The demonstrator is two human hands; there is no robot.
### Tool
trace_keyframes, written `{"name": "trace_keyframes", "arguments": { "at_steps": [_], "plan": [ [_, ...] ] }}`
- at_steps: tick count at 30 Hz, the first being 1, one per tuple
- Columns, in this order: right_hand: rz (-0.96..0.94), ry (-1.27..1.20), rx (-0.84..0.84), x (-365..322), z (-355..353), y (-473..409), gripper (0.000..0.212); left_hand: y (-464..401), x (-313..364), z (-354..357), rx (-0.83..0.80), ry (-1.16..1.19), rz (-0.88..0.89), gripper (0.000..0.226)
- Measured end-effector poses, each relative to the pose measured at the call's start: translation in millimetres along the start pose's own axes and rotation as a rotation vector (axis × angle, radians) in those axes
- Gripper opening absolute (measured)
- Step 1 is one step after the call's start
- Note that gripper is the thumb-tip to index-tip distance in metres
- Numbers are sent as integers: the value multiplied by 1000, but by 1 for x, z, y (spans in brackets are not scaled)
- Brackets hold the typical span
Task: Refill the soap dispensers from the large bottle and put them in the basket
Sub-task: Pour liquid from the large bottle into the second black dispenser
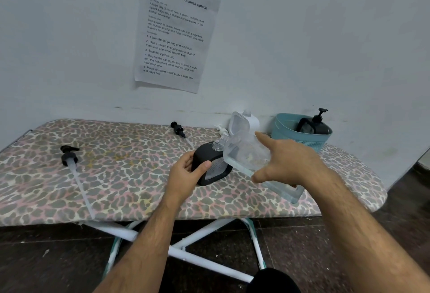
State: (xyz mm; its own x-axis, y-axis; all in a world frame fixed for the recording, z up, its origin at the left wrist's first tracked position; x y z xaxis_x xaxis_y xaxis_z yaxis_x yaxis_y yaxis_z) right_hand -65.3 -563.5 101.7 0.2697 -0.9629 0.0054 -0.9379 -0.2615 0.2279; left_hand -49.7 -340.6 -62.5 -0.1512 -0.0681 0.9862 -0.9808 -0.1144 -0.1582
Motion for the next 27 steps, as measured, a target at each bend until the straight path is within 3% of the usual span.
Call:
{"name": "trace_keyframes", "arguments": {
  "at_steps": [6, 10, 18, 27],
  "plan": [
    [0, 9, 2, 0, 0, 0, 107, 1, 0, 0, -3, 2, 2, 58],
    [-3, 11, 5, 0, 0, -1, 107, 0, 0, 0, -3, 6, -1, 46],
    [-5, 19, 8, 1, -1, -1, 107, 1, 1, 0, -2, 7, -11, 45],
    [-8, 33, 7, 0, -1, -1, 107, 1, 1, -1, -9, 8, -9, 65]
  ]
}}
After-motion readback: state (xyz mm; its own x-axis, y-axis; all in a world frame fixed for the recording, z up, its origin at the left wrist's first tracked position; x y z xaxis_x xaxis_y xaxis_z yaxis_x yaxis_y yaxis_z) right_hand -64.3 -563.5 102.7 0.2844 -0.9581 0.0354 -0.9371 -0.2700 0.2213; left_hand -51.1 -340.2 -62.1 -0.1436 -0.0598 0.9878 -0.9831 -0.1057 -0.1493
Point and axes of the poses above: each hand's wrist, its own y-axis away from the middle knuckle, its own z-axis out of the palm, x = y × z, the point moved 1 cm from there along -y, towards the middle knuckle, and after that the axes turned 10 degrees about -x, right-handed, at the moved point
